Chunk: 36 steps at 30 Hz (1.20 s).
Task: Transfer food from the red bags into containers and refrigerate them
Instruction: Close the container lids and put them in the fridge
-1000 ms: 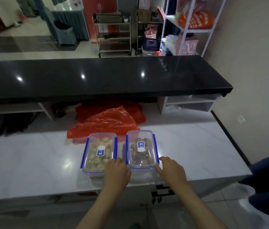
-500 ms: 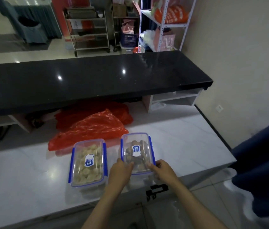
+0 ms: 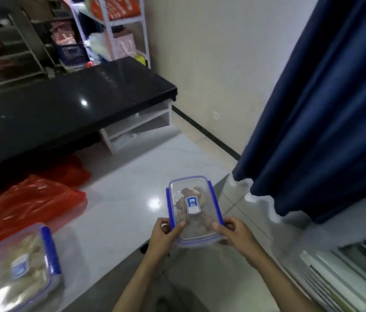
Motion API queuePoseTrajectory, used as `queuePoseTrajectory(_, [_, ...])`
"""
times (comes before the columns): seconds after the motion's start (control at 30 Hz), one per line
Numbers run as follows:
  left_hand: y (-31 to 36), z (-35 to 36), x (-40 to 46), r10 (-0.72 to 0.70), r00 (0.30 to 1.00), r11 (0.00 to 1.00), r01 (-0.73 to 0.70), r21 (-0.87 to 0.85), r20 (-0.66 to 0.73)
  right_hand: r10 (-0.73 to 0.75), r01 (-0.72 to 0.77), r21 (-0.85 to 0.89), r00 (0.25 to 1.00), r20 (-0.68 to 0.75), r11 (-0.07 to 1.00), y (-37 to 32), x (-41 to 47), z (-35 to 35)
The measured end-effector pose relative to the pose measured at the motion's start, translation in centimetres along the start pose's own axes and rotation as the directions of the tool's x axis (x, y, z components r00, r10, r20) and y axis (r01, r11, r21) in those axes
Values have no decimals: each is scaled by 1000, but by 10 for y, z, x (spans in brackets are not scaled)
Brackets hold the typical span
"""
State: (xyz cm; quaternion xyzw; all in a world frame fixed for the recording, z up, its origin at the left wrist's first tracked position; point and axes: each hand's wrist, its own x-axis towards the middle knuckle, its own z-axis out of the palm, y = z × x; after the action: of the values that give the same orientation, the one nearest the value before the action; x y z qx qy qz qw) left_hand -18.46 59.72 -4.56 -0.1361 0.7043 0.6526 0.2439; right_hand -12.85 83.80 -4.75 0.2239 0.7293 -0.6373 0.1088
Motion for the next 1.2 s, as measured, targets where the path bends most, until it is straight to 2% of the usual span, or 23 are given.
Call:
queuePoseTrajectory(0.1, [2,68,-5,32,995,999,-33,8,91,23,-17,58,995,-96,998,22,-23,-65])
queuePoseTrajectory(0.27, [-3,181,-12,3,969,998,-18,57,248,105,-63,192,971,-213,979,68,-66,-163])
queuePoseTrajectory(0.57, [-7,352,-38,-57,860,974,-62,216,507,200,-32,359,876,-440,933,125,-145,-292])
queuePoseTrajectory(0.73, [-14,419,-44,-114,783,953,-88,290,611,270,1,441,789,-551,898,152,-175,-324])
queuePoseTrajectory(0.97, [-25,512,-36,-197,658,928,-113,354,727,400,102,596,650,-646,796,173,-196,-348])
queuePoseTrajectory(1.1, [-34,565,-38,-205,574,924,-154,351,793,475,226,650,519,-710,725,183,-192,-370])
queuePoseTrajectory(1.2, [-38,603,-42,-196,482,920,-211,331,854,531,301,662,415,-739,686,194,-181,-398])
